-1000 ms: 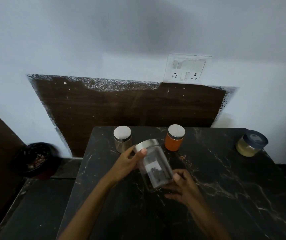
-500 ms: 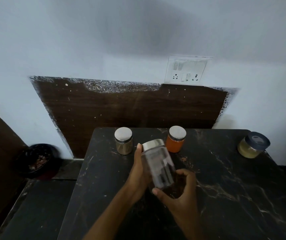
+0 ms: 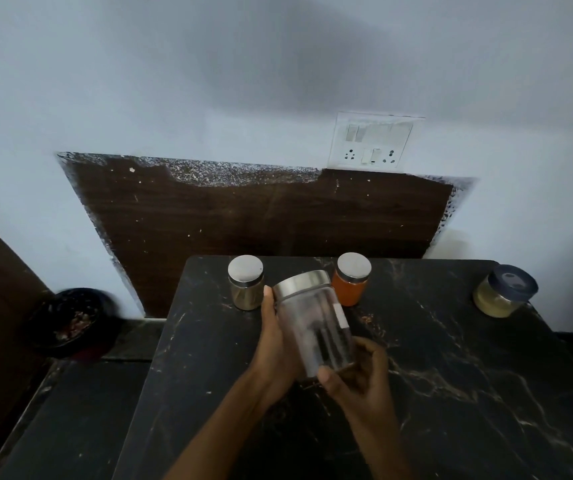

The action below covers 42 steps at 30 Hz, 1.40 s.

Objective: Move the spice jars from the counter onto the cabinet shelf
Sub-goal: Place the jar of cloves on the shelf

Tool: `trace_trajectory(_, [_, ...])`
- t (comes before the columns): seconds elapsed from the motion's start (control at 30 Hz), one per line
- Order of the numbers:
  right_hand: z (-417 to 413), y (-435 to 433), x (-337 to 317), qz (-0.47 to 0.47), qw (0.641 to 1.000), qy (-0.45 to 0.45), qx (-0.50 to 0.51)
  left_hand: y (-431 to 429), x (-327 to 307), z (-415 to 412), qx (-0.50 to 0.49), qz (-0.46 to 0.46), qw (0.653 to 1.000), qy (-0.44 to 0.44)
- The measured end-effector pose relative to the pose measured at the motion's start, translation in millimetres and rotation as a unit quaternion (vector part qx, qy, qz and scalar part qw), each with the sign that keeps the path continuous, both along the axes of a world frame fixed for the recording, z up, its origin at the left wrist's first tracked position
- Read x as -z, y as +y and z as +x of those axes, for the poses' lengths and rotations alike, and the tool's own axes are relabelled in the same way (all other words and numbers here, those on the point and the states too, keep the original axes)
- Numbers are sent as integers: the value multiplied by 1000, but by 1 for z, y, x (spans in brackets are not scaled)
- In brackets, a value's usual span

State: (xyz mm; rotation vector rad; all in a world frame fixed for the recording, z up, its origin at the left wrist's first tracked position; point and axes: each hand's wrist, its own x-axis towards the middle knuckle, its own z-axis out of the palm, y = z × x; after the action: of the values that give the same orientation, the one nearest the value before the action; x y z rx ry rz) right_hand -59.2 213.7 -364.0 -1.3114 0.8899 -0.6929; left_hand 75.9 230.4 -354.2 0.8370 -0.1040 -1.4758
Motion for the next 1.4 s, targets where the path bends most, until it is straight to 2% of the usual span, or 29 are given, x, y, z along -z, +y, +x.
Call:
trace_trajectory(0.27, [1,9,5,-185,978,86,51,-4,3,-6,-25,27,999,28])
trace_trajectory(0.4, [1,9,12,-333,928,137,90,-2,0,-10,-39,40,998,23])
trace_trajectory(0.5, [3,9,9,-404,893,170,104,-3,1,-12,-45,48,998,18])
trace_trajectory(0.9, [4,11,12,-461,846,230,136,-10,16,-9,-32,74,996,47])
trace_trajectory(1.4, [8,1,-2,-476,839,233,125,-25,0,-2,-8,6,1000,19])
